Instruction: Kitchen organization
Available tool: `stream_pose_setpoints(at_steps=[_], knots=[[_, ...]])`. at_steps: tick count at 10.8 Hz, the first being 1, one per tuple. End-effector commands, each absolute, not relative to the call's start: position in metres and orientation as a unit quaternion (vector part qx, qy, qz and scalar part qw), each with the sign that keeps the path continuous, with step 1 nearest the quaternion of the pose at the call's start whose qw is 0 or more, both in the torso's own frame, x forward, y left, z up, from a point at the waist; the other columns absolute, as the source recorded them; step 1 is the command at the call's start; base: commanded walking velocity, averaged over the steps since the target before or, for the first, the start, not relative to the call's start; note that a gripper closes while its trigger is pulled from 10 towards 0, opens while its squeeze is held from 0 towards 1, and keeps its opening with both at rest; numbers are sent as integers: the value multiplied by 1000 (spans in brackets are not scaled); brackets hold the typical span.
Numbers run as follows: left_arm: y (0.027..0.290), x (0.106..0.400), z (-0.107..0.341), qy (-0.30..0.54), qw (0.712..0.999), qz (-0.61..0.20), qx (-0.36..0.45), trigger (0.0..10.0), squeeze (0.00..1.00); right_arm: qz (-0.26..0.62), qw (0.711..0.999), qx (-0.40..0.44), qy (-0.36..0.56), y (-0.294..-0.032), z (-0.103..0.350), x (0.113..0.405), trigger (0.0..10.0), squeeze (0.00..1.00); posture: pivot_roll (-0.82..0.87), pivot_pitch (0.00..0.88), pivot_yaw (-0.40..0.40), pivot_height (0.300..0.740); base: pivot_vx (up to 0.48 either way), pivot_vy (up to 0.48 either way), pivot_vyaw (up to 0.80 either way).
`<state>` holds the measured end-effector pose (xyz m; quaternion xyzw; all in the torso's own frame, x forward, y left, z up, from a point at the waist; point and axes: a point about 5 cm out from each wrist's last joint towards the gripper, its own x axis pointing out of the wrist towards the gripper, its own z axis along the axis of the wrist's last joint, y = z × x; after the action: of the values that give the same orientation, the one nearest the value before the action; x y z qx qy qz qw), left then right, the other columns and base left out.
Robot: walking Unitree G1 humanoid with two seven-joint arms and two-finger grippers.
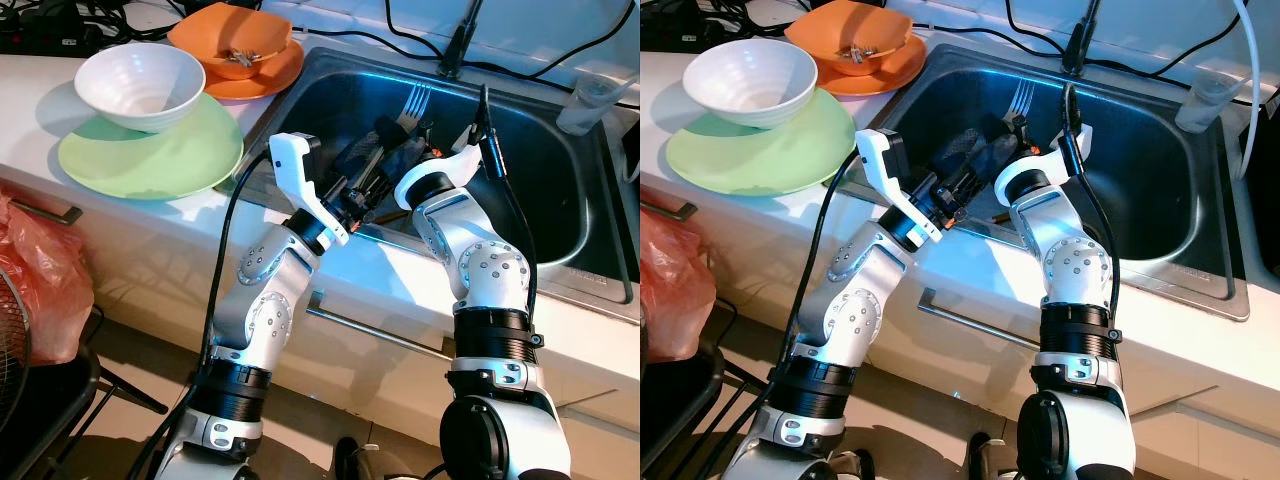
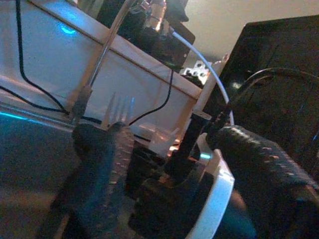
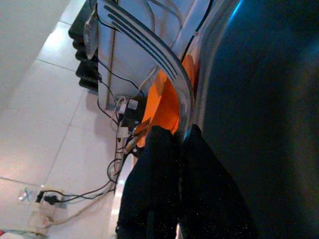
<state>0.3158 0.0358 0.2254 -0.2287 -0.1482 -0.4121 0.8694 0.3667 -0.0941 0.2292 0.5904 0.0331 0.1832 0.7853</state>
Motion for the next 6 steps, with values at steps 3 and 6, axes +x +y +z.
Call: stream_pose_setpoints(at_steps=[3, 6], knots=[[69, 325, 231, -172, 913, -322, -181, 10000, 1000, 179, 823, 539, 2, -101, 232, 369, 0, 0, -124, 156, -54, 740, 0, 0, 0], [90, 324, 231, -179, 937, -269, -135, 10000, 1000, 142, 878, 452, -63, -125, 241, 377, 0, 0, -98, 156, -50, 740, 0, 0, 0]])
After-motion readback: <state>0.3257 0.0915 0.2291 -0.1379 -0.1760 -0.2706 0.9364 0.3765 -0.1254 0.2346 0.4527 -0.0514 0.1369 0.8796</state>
